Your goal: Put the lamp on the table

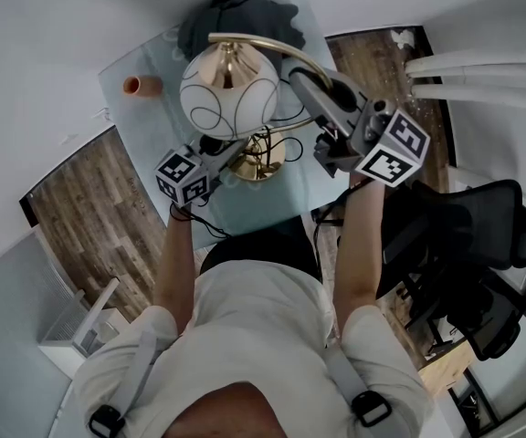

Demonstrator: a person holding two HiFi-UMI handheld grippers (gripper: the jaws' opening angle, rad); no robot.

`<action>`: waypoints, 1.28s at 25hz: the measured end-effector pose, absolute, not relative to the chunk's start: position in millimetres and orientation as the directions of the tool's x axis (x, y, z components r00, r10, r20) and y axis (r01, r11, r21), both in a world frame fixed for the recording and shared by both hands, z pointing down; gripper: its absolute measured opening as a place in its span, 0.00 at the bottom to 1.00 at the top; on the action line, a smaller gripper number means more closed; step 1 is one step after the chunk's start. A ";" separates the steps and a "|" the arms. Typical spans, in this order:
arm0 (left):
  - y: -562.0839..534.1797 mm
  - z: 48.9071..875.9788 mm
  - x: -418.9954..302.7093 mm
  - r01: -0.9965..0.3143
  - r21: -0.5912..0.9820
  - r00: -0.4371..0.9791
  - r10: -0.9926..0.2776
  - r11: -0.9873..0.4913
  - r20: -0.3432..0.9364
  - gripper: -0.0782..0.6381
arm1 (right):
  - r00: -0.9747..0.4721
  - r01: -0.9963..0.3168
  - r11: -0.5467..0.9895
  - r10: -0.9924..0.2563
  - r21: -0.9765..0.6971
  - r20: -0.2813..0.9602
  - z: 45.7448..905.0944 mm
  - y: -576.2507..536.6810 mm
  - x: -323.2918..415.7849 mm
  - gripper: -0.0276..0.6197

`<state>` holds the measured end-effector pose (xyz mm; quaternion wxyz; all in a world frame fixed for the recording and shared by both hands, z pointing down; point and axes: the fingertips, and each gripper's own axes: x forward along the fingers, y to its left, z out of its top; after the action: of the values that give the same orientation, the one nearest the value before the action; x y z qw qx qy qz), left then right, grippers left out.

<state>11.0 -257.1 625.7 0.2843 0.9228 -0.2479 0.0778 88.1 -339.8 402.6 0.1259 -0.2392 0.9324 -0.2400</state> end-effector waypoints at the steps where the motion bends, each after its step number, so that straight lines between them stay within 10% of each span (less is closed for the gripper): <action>1: -257.1 623.1 10.3 -0.500 0.484 0.866 -0.416 -0.718 0.278 0.31 | -0.854 -0.387 0.770 -0.507 -0.508 -0.118 402.7 -339.9 88.0 0.05; 14: -255.0 602.5 -3.5 -0.548 0.428 0.836 -0.476 -0.718 0.273 0.37 | -0.855 -0.390 0.769 -0.506 -0.506 -0.110 403.2 -337.4 86.8 0.05; 24: -243.9 556.9 -20.3 -0.573 0.368 0.816 -0.548 -0.732 0.182 0.11 | -0.860 -0.387 0.777 -0.498 -0.496 -0.108 401.5 -325.0 83.1 0.05; 32: -222.8 500.7 -17.5 -0.530 0.325 0.844 -0.527 -0.783 0.105 0.11 | -0.862 -0.395 0.783 -0.496 -0.481 -0.099 400.0 -315.7 79.4 0.05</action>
<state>-17.5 -222.8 500.7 0.1734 0.9443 -0.2797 0.0042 79.4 -315.7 400.0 0.1109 -0.2377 0.9376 -0.2282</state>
